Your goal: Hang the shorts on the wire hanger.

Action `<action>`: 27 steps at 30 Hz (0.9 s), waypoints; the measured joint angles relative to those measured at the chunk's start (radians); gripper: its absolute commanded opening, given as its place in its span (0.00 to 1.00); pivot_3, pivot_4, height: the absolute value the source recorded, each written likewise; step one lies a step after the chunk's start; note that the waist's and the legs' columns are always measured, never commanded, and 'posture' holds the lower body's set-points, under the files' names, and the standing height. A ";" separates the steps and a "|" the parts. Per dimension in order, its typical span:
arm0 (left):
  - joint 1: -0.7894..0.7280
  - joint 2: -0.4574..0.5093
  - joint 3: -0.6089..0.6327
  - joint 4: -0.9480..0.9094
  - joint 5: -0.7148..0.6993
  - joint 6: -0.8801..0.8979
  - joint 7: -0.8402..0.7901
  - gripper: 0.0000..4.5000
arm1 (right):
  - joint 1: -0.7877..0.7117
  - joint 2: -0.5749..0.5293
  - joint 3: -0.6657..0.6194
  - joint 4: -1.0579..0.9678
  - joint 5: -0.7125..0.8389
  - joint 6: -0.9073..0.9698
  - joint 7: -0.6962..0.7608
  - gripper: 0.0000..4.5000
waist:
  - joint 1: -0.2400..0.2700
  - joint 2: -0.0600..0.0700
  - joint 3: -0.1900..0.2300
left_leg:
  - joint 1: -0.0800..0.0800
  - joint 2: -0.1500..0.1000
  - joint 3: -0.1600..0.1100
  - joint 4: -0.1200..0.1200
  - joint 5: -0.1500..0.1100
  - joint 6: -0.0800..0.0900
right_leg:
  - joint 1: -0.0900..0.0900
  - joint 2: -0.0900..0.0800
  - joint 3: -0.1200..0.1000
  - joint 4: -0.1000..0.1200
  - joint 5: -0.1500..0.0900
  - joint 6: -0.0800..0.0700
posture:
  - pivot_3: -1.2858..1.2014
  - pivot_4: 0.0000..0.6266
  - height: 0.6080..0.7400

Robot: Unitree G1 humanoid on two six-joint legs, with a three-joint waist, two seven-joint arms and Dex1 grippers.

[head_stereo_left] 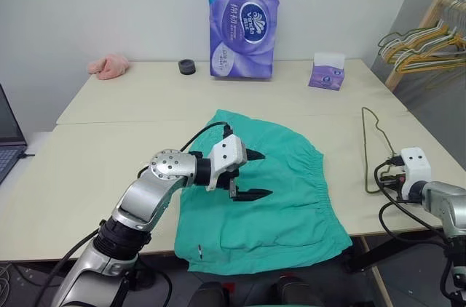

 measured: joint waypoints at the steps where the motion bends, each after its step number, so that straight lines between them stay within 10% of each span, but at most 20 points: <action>1: -0.006 -0.001 0.003 0.016 0.001 -0.001 0.009 1.00 | 0.007 -0.003 0.007 -0.011 -0.008 -0.016 -0.001 0.00 | 0.000 0.000 0.000 | 0.000 0.000 0.000 0.000 0.000 0.000 | 0.000 0.000 0.000 0.000 0.000 0.000 | 0.50 0.08 1.00; 11: -0.196 0.005 0.150 0.321 -0.004 -0.027 0.045 1.00 | 0.051 -0.174 0.231 -0.340 -0.184 -0.294 0.118 0.00 | -0.013 0.010 0.007 | -0.002 0.000 0.002 -0.001 0.000 0.000 | -0.004 0.001 0.001 0.000 0.000 0.001 | 0.49 0.08 1.00; 17: -0.303 0.091 0.181 0.490 -0.026 0.025 -0.102 1.00 | -0.011 -0.361 0.432 -0.364 -0.521 -0.825 0.142 0.00 | -0.023 0.010 0.009 | -0.002 0.000 0.004 -0.001 0.000 0.000 | -0.005 0.001 -0.001 0.000 0.000 0.002 | 0.48 0.08 1.00; 27: -0.312 0.184 0.073 0.572 0.004 0.044 -0.427 1.00 | -0.150 -0.272 0.505 -0.272 -0.692 -1.243 0.131 0.00 | -0.029 0.009 0.010 | -0.002 0.000 0.004 -0.001 0.000 0.000 | -0.005 0.000 0.002 0.001 0.000 0.001 | 0.48 0.07 1.00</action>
